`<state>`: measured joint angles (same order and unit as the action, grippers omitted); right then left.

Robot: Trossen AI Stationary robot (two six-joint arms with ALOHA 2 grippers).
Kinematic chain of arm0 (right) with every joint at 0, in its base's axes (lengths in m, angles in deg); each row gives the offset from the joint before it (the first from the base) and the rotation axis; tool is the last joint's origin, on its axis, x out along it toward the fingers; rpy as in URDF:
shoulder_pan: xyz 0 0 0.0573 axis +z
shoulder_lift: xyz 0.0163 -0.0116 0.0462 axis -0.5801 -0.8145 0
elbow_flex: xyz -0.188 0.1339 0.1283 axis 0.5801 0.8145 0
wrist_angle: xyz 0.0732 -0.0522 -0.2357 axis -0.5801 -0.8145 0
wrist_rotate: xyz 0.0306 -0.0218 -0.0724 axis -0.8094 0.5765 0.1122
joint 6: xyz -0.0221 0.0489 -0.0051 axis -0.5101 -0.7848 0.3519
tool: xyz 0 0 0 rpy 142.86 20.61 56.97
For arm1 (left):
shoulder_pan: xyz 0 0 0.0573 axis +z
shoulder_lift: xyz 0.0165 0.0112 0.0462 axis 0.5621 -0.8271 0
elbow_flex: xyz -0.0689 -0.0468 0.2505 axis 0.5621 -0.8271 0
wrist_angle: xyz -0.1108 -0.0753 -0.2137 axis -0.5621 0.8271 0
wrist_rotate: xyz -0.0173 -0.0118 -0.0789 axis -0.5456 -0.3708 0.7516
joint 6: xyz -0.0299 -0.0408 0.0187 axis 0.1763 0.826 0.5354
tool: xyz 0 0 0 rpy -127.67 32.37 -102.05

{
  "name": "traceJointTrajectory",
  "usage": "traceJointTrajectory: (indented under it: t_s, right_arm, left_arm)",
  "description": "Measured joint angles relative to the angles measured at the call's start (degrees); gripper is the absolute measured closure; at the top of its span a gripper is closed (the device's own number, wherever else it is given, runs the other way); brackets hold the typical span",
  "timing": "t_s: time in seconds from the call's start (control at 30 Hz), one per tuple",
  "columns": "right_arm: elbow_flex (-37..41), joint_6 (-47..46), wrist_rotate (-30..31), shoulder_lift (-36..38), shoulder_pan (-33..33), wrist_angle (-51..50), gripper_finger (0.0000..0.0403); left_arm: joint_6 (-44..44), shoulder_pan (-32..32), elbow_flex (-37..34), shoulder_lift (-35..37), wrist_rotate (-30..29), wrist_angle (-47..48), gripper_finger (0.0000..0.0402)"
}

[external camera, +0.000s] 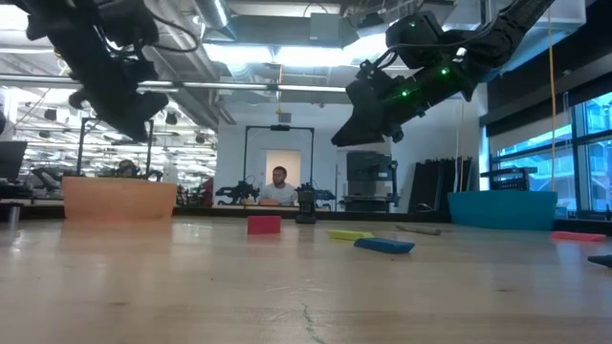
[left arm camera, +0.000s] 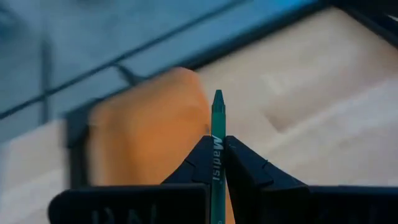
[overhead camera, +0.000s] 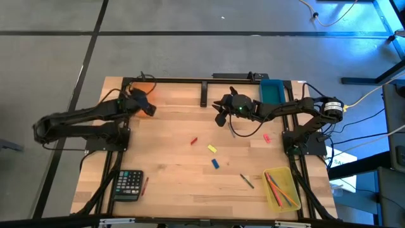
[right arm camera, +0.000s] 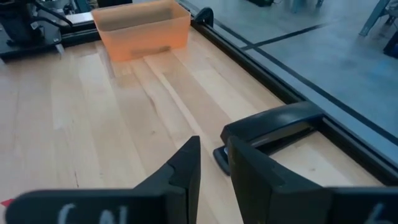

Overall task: Sort crayons/erasers/pens/pencils in bins
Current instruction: Put the top green crayon into the orange bin, then put the red crayon into the orange bin

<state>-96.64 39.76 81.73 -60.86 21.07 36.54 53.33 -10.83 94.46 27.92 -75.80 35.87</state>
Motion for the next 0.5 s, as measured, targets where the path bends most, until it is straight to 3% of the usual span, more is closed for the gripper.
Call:
traceJointTrajectory:
  t_s: [0.1, 0.2, 0.5]
  right_arm:
    - [0.0, 0.45, 0.0, -0.01, 0.0, 0.36, 0.0318]
    - [0.0, 0.41, 0.0, -0.01, 0.0, 0.51, 0.0318]
    - [0.0, 0.4, -0.09, -0.01, 0.05, 0.46, 0.0318]
  left_arm:
    - [1.7, 2.35, 0.0, 0.15, -8.13, 0.03, 0.0384]
    - [3.15, 4.88, -0.14, -0.4, -11.8, -1.16, 0.0384]
    - [1.6, 11.5, -5.84, -2.1, -7.52, -11.89, 0.0336]
